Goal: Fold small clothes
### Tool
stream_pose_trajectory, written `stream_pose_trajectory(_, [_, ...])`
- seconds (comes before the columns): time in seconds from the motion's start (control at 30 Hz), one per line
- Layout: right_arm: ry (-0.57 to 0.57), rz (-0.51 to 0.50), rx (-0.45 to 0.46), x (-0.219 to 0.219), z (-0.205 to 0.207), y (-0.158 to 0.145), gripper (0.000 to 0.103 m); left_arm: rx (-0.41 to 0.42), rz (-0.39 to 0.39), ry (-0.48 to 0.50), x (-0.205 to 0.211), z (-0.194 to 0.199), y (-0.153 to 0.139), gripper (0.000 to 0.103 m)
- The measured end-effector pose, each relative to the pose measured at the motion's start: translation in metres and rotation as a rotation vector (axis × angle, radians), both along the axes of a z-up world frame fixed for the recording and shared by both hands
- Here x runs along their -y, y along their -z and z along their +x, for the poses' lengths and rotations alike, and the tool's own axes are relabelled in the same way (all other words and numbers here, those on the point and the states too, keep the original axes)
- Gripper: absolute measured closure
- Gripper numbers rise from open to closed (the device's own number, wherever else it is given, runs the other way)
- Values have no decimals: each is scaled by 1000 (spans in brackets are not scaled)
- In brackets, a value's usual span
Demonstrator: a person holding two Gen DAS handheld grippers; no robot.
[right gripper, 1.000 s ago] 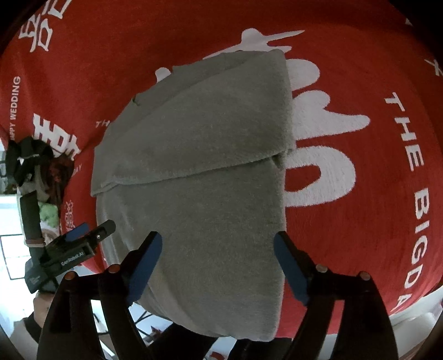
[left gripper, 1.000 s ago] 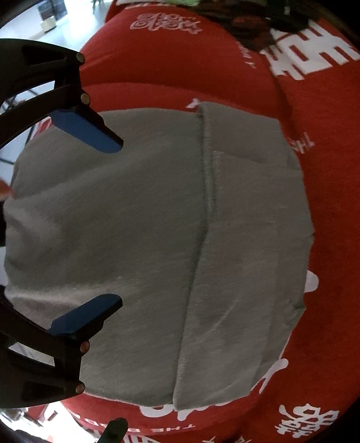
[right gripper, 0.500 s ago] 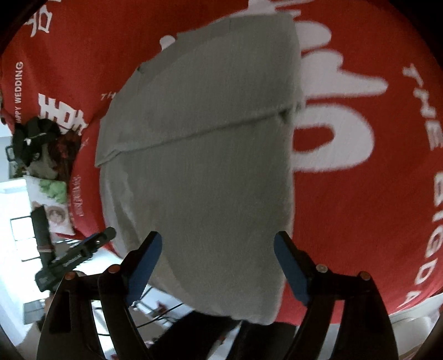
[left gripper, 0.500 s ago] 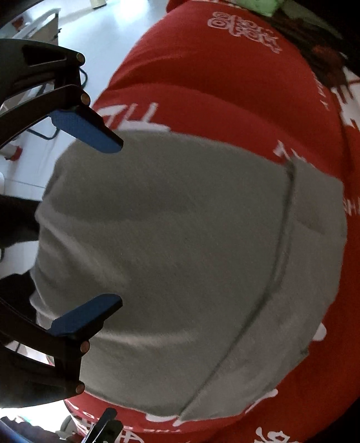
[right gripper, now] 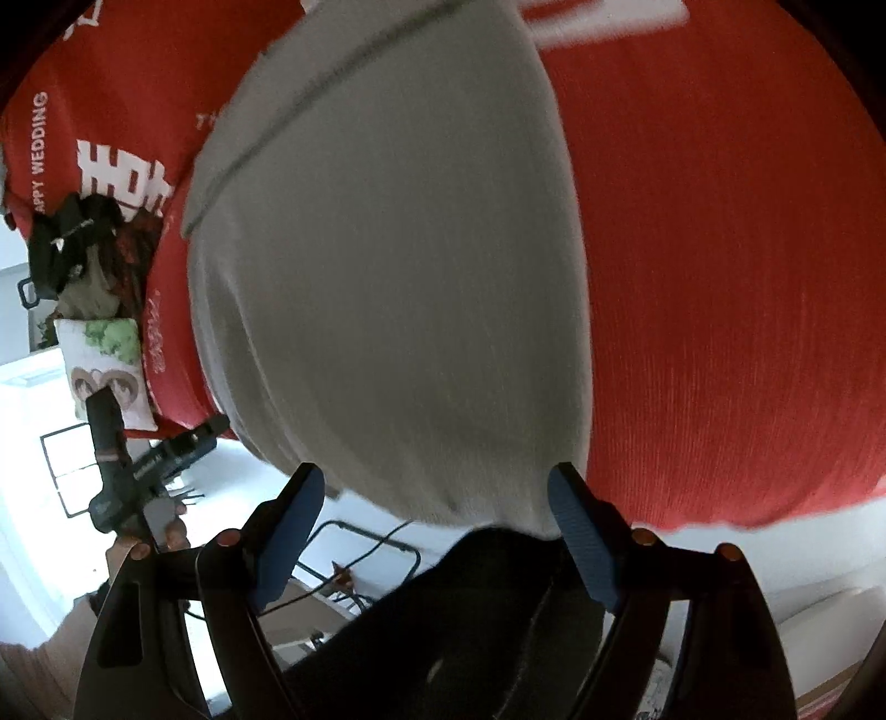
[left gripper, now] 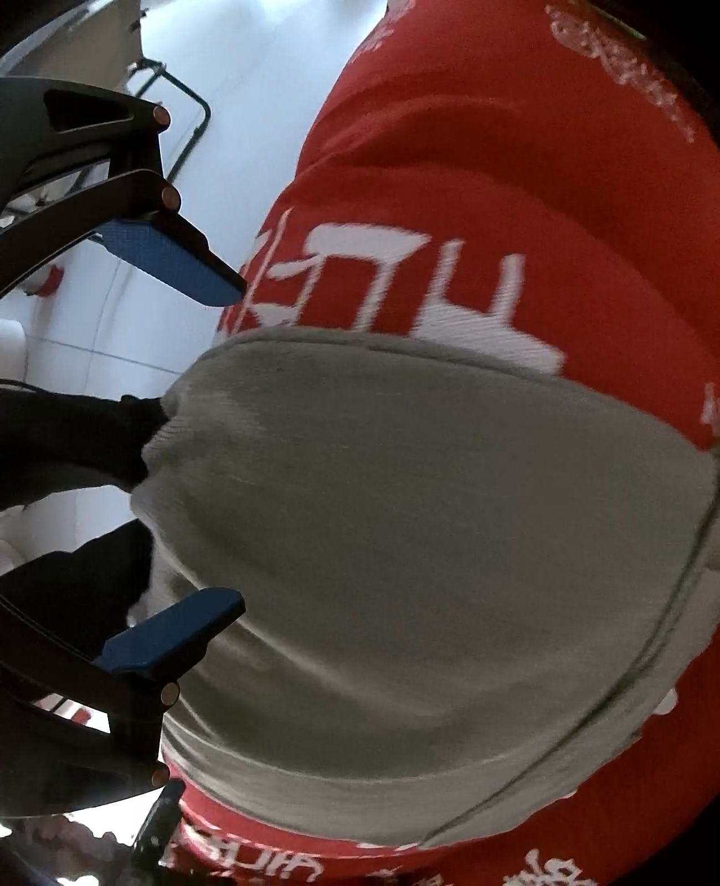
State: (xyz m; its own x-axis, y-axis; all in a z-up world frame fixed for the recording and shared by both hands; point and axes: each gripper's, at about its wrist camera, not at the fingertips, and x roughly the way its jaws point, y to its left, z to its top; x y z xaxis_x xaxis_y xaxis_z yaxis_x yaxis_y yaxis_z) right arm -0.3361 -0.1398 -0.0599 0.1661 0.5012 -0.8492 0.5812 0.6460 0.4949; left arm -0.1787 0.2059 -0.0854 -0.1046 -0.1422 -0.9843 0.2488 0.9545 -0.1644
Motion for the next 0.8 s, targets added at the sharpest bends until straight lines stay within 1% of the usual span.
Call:
stream_pose_trajectory(0.1, [11,-17,-40,-9,-21,20,18,-21,-23,19,2,-10,16,1])
stream_pose_trajectory(0.23, [24,-27,-66,-14,-34,44,18,-51,-76,-15,3,-16,34,1])
stream_pose_trajectory(0.4, [21,-1,-30,-23,-36,63,18,-62,-137,-19,4,-21,39,1])
stream_pose_trajectory(0.5, [9,23,-6,-32,-36,74,18,-82,-159,-32,2,-25,44,1])
stream_pose_trajectory(0.53, [11,28,0,-33,-40,75,18,-85,-165,-32,2,-25,44,5])
stream_pose_trajectory(0.57, [22,36,8,-34,-41,76,19,-86,-176,-31,1,-26,43,9])
stream_pose_trajectory(0.6, [38,45,17,-34,-42,76,23,-90,-186,-29,2,-27,42,16])
stream_pose_trajectory(0.63, [58,56,20,-33,-41,76,33,-92,-191,-27,1,-29,42,27])
stream_pose_trajectory(0.67, [79,67,16,-33,-42,75,49,-97,-209,-23,1,-30,39,35])
stream_pose_trajectory(0.7, [104,88,13,-32,-44,74,58,-109,-232,-21,0,-29,37,57])
stream_pose_trajectory(0.73, [134,116,19,-30,-47,72,79,-129,-262,-17,-3,-30,36,86])
stream_pose_trajectory(0.77, [159,139,28,-29,-51,71,91,-156,-313,-16,-7,-30,35,91])
stream_pose_trajectory(0.8, [182,159,39,-27,-54,68,91,-171,-351,-20,-10,-29,32,91])
